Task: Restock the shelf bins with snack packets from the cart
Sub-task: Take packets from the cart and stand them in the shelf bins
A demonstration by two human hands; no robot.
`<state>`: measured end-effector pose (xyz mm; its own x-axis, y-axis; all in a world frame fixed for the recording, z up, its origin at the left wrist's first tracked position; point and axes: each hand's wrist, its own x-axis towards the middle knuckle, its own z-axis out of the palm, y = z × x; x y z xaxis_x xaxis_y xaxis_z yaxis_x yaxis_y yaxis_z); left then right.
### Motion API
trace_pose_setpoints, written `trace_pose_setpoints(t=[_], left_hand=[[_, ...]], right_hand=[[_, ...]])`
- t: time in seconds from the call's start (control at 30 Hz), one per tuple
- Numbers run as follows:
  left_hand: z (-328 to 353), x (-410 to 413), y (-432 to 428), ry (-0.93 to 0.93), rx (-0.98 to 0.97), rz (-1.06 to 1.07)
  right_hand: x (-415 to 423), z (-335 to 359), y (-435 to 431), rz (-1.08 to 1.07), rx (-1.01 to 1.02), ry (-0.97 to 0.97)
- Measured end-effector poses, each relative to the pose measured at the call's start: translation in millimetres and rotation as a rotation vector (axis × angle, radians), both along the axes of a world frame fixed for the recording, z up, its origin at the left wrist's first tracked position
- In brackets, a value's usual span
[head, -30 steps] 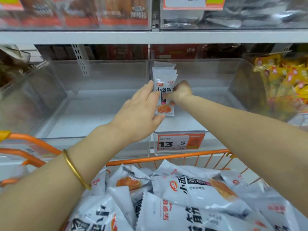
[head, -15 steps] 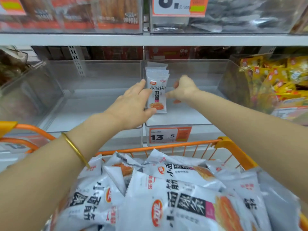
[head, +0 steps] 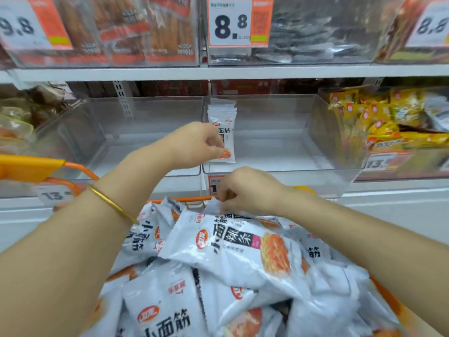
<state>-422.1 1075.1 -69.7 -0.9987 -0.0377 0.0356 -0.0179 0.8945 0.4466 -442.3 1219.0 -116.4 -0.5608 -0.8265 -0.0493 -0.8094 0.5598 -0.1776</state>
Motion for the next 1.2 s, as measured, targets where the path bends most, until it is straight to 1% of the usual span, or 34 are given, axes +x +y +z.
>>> trace_pose_setpoints(t=[0.03,0.1,0.13,0.2,0.27,0.33,0.43,0.5,0.57,0.63,0.7,0.73,0.77,0.8,0.87,0.9,0.97,1.07,1.2], left_hand=[[3,3,0,-0.010,0.032,-0.004],[7,5,-2,-0.031,0.071,-0.014],[9,6,-3,-0.045,0.095,-0.016],[12,6,-5,-0.078,0.171,-0.021],[13,7,-6,-0.104,0.259,-0.035],[12,7,-7,-0.118,0.333,-0.048],[7,4,-9,-0.125,0.386,-0.045],[2,1,-12,-0.095,0.455,-0.025],[-1,-3,-16,-0.033,0.536,0.011],[-4,-7,-22,0.032,0.649,0.054],[-7,-12,-26,0.096,0.724,0.087],[-9,-14,-27,0.133,0.730,0.111],[-12,-18,-29,0.170,0.706,0.145],[-15,-20,-30,0.203,0.639,0.184],[-20,-22,-31,0.209,0.382,0.203],[-23,-22,-31,0.176,0.252,0.164],[-29,-23,-30,0.089,0.105,0.063],[-38,-27,-33,0.000,0.009,0.031],[-44,-31,-36,0.016,-0.045,0.038]], right_hand=[[-2,2,2,-0.003,-0.044,-0.001],[-8,12,8,-0.043,-0.226,-0.083],[-11,17,12,-0.073,-0.336,-0.170],[-14,23,18,-0.160,-0.525,-0.413],[-15,23,22,-0.276,-0.659,-0.595],[-18,22,24,-0.356,-0.762,-0.666],[-25,23,22,-0.419,-0.918,-0.703],[-30,21,19,-0.419,-0.943,-0.700],[-33,19,15,-0.374,-0.833,-0.711],[-35,17,12,-0.314,-0.759,-0.821],[-40,16,10,-0.314,-0.755,-0.893],[-45,17,8,-0.336,-0.766,-0.906],[-53,17,6,-0.373,-0.801,-0.924],[-63,18,4,-0.423,-0.866,-0.944],[-88,18,0,-0.523,-1.007,-0.952],[-100,17,-3,-0.566,-1.038,-0.930],[-120,10,-11,-0.644,-0.990,-0.867],[-138,-8,-31,-0.718,-0.865,-0.809],[-154,-26,-56,-0.756,-0.709,-0.626]])
